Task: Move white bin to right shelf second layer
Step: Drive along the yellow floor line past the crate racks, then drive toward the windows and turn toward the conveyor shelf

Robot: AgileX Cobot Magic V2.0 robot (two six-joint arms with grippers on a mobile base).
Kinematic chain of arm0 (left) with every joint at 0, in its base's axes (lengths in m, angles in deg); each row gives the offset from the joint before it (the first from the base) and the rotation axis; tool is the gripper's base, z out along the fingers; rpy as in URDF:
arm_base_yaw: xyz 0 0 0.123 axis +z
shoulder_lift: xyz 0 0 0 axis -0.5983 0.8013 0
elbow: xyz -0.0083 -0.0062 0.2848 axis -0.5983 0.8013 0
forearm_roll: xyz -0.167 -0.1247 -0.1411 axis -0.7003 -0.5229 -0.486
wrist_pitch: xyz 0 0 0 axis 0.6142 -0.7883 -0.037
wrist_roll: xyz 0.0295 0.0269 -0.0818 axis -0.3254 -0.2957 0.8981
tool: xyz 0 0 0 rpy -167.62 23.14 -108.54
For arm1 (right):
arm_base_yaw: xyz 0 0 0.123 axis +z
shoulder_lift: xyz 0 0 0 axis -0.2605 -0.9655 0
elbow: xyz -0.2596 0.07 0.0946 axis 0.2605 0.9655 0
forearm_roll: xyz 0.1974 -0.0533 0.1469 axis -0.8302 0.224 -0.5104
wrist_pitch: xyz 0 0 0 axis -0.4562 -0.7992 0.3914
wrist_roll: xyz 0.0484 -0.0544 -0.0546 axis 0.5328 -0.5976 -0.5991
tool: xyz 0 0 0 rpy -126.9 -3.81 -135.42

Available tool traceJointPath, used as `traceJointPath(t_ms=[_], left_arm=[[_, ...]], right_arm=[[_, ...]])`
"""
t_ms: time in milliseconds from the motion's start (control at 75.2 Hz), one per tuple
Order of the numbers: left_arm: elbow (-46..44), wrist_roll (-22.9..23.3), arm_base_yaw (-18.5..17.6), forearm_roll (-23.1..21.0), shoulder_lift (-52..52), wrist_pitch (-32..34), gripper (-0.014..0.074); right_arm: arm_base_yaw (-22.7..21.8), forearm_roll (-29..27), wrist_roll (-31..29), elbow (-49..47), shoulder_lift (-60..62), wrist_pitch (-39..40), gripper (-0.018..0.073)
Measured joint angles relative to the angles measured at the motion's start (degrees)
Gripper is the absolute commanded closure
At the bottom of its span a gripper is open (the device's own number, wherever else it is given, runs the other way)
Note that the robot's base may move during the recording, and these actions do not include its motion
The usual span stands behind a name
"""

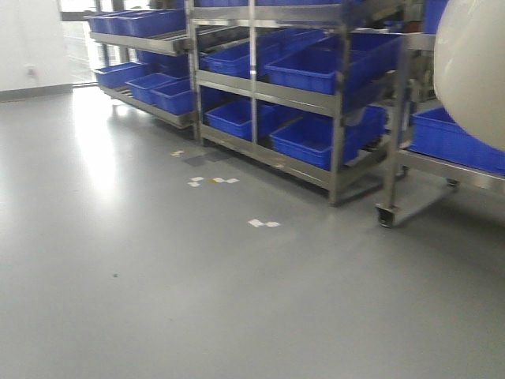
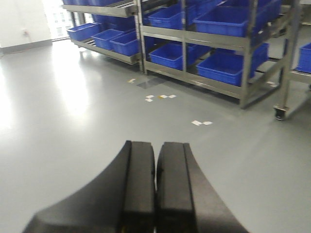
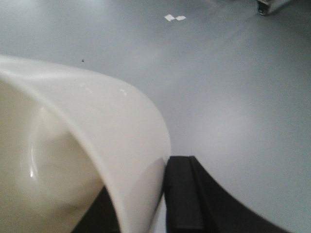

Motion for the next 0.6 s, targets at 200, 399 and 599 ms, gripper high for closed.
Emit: traceJointPath(t_ms=[200,399,599], left_arm=[[0.0,0.0,0.0,0.0,0.0,0.0,0.0512],[0.0,0.0,0.0,0.0,0.0,0.0,0.0512],[0.0,0.0,0.0,0.0,0.0,0.0,0.0512]], right_arm=[[0.0,0.0,0.0,0.0,0.0,0.0,0.0503],[0.0,0.0,0.0,0.0,0.0,0.0,0.0503],[0.0,0.0,0.0,0.0,0.0,0.0,0.0503]])
